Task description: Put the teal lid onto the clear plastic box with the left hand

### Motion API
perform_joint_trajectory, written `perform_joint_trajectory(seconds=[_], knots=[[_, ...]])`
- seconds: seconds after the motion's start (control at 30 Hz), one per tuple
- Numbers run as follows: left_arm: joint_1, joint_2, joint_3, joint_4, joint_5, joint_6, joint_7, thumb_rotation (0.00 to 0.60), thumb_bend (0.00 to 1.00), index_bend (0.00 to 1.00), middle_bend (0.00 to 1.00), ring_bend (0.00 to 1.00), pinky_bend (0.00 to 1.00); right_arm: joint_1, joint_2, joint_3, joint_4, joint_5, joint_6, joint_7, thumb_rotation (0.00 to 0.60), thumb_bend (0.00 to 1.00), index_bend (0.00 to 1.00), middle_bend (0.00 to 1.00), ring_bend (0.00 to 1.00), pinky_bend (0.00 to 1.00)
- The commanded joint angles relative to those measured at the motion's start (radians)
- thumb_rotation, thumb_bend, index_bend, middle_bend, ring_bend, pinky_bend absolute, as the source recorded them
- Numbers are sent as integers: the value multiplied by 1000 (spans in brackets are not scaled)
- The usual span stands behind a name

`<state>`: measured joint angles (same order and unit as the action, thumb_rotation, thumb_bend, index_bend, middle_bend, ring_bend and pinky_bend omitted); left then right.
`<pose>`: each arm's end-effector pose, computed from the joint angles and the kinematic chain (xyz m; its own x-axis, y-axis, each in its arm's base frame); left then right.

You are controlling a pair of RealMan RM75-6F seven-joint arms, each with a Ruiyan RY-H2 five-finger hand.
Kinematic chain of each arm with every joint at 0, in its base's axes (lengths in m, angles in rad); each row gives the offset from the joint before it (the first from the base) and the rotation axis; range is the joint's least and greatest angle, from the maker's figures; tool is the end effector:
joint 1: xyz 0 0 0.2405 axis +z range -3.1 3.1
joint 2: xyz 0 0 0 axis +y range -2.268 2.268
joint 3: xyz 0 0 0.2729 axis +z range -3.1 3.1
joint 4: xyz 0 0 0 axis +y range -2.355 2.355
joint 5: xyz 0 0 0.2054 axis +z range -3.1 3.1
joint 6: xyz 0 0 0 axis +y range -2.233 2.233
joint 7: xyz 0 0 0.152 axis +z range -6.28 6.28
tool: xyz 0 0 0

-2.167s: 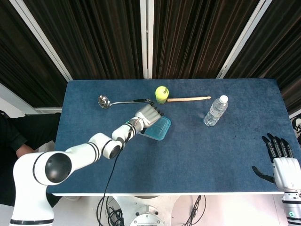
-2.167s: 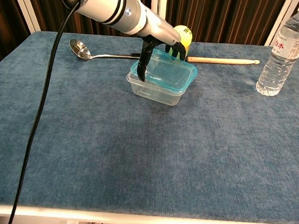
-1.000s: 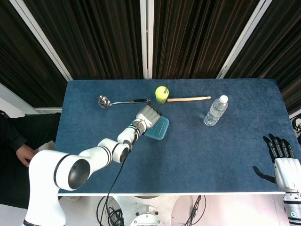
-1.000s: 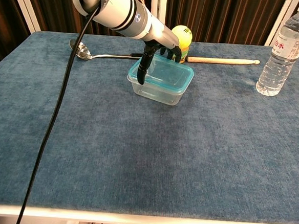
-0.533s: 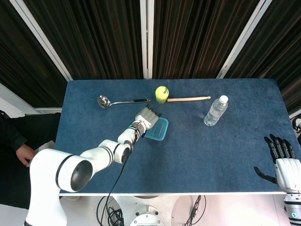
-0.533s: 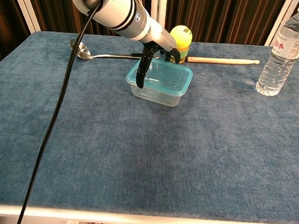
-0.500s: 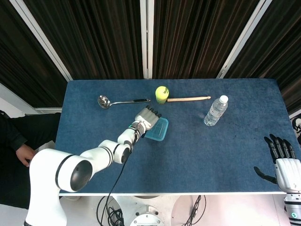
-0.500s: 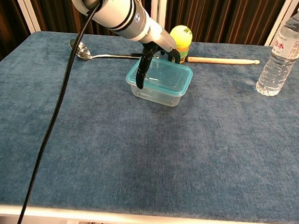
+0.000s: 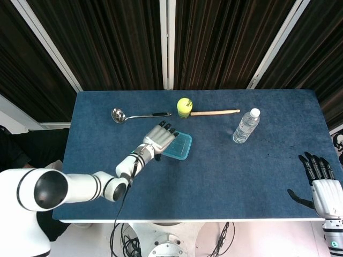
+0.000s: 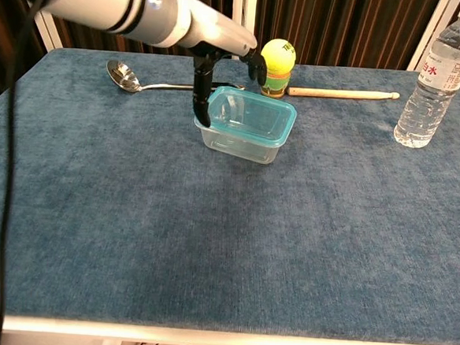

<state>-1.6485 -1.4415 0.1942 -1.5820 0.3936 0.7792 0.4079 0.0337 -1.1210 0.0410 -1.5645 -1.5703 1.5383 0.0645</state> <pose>0.0110 0.4061 -0.0260 0.7567 0.3310 0.5637 0.6278 -0.6084 -0.4855 -0.3301 -0.1716 0.1761 0.3811 0.0214 0.9243 -0.9238 -0.0309 0.3816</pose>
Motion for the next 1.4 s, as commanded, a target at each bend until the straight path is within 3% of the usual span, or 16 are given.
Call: perform_joint_trajectory(seconds=[0.03,0.23,1.0,1.23,1.4], knots=[[88,19,-3,-88,116,107,26,600,0,230,161,37,33,2,-2,-1,-1,-3,-2,-3,600,120,0,0,0,1],[151,-5,-14,-103,150,157,87,600,0,234,167,42,32,2,2,-2,-13,-7,2,-16,600,120,0,0,0,1],[249,-62,-84,-25,87,57,193,600,0,233,167,42,32,3,1,-5,-26,-5,-2,-32,600,120,0,0,0,1],[280,-56,-158,-4,157,92,161,600,0,230,167,42,32,1,2,-5,-34,-5,2,-43,600,120,0,0,0,1],[270,-88,-200,82,143,43,167,600,0,218,164,42,29,-1,2,-7,-39,-7,5,-47,600,120,0,0,0,1]])
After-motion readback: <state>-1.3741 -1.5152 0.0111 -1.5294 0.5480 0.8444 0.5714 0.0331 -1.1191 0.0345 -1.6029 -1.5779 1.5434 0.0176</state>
